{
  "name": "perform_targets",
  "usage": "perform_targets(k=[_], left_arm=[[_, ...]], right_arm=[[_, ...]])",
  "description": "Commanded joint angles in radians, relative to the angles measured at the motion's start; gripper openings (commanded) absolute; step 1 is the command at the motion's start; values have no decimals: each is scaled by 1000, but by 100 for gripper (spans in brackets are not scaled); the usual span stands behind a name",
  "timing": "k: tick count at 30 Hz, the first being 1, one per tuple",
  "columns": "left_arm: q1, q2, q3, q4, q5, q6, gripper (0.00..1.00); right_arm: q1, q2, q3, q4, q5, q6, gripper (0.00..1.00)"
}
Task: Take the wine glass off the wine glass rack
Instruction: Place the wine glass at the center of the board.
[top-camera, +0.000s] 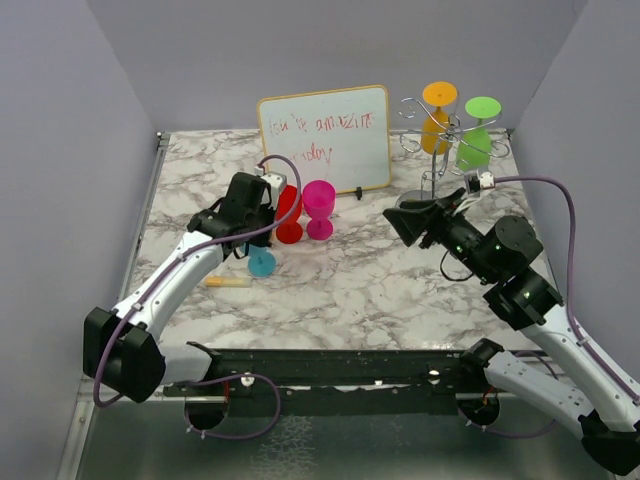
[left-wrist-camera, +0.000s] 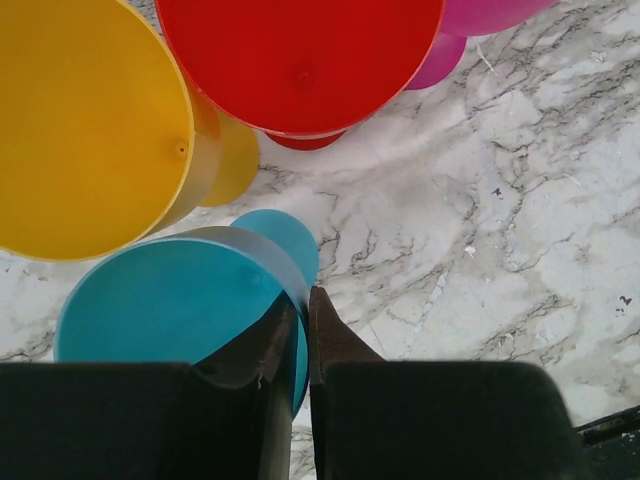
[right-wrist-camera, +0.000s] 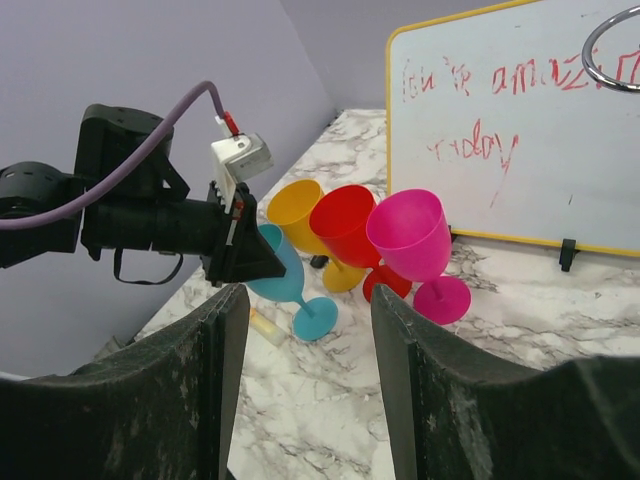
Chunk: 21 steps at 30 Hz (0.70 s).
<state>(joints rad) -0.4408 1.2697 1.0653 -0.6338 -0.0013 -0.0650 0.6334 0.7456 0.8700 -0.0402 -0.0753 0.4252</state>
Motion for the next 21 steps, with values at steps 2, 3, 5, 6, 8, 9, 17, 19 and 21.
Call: perform_targets(k=[2,3,5,6,8,9,17,19,21], left_arm=[[-6,29,48,-3,-37,1,10],[-6,36,52,-3,-29,0,10],[-6,44,54,-3,-14,0,13],[-6,42,53,-3,-10,-3,17],[-6,38,55,-6,-8,-8,26],[-6,35,57,-8,-6,-8,33],[-6,-6,94,-40,70,-9,56],[-6,-25,105,-43,87,-14,60],[-6,-45,118,-45,99,-17,62]], right_arm=[[2,-11,-26,-6,39,-19,57],[2,-10,-29,-4,40,-19,57],[2,-9,-27,-10,40,-21,57],[2,-11,-25,-12,41,-23,58],[2,-11,-17,-31,51,-26,63],[2,-11,-13,-38,57,-30,63],[2,-22,16,-95,172,-72,66],[2,-30,27,-122,230,-78,70],[2,-40,46,-157,294,-74,75]])
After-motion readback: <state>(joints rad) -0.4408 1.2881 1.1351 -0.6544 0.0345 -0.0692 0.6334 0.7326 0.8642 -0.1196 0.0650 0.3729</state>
